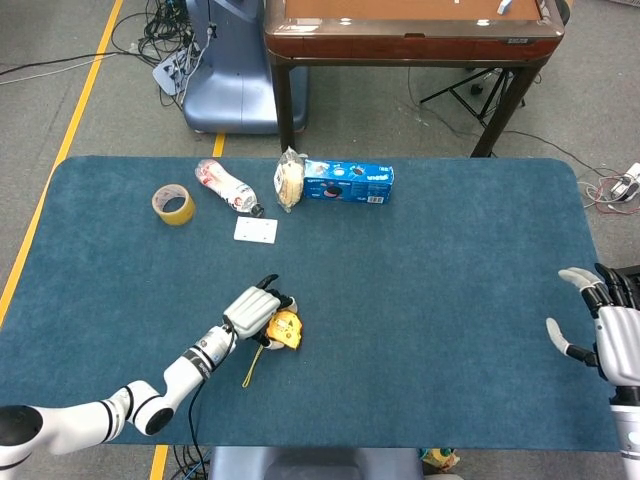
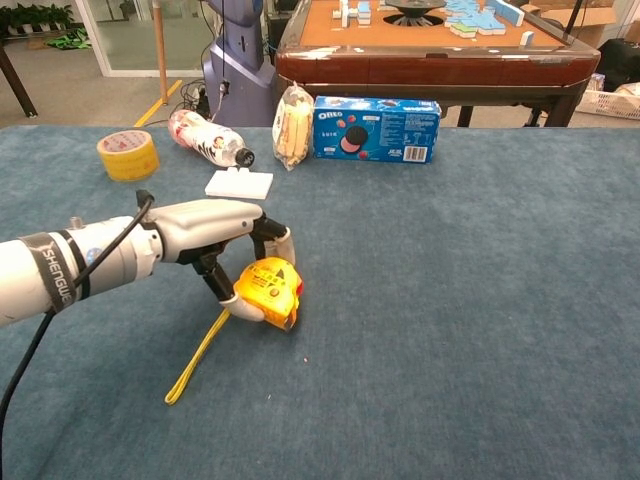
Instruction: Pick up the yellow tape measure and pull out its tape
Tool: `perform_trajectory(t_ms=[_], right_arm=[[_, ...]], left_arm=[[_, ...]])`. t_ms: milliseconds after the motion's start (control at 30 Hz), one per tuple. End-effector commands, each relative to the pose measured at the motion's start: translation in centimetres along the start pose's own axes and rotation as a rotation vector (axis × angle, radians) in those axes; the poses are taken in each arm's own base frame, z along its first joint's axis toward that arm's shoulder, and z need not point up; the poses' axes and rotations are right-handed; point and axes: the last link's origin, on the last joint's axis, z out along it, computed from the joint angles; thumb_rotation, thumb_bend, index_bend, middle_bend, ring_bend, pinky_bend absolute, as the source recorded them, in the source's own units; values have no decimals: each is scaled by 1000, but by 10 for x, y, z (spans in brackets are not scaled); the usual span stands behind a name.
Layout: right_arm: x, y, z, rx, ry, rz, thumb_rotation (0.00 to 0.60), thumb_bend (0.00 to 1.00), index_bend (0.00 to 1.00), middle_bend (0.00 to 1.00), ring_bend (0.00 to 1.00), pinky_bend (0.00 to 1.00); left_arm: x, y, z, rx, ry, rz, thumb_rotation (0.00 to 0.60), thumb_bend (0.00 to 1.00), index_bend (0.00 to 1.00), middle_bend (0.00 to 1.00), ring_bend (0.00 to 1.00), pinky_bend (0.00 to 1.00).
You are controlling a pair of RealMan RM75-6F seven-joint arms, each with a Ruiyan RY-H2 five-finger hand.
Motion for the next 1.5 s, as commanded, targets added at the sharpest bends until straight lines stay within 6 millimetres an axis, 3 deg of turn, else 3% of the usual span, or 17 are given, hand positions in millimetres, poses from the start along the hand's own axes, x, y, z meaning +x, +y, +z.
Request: perform_trajectory(t_ms=[33, 233, 433, 667, 900, 1200, 1500], right_arm=[[0, -4, 1, 14, -5, 3, 600, 422, 229, 211, 78, 33], [-2, -28, 9, 107, -28, 13, 600, 422, 229, 211, 78, 33], [-11, -67, 24, 232, -61, 31, 600, 422, 229, 210, 78, 33], [-37, -122, 44, 361, -133, 72, 600, 419, 230, 195, 78, 33], [-65, -166, 59, 423, -179, 111, 600, 320, 229, 184, 77, 33], [-95, -211, 67, 471, -222, 158, 600, 310, 209, 126, 53, 33], [-108, -246, 76, 493, -196, 201, 600, 310, 177, 100, 40, 33]], left_arm=[[5, -3, -2, 3, 26, -17, 600, 145, 526, 542, 353, 25], [26, -11, -6, 33, 78, -36, 600, 146, 530, 549, 358, 31], [53, -16, -15, 95, 119, -101, 600, 146, 537, 559, 368, 31], [82, -10, -27, 180, 156, -141, 600, 146, 542, 567, 375, 31], [102, 0, -34, 259, 164, -237, 600, 146, 542, 567, 378, 31], [108, 6, -37, 319, 164, -269, 600, 145, 540, 567, 379, 31], [113, 15, -33, 317, 163, -369, 600, 145, 537, 567, 379, 32]])
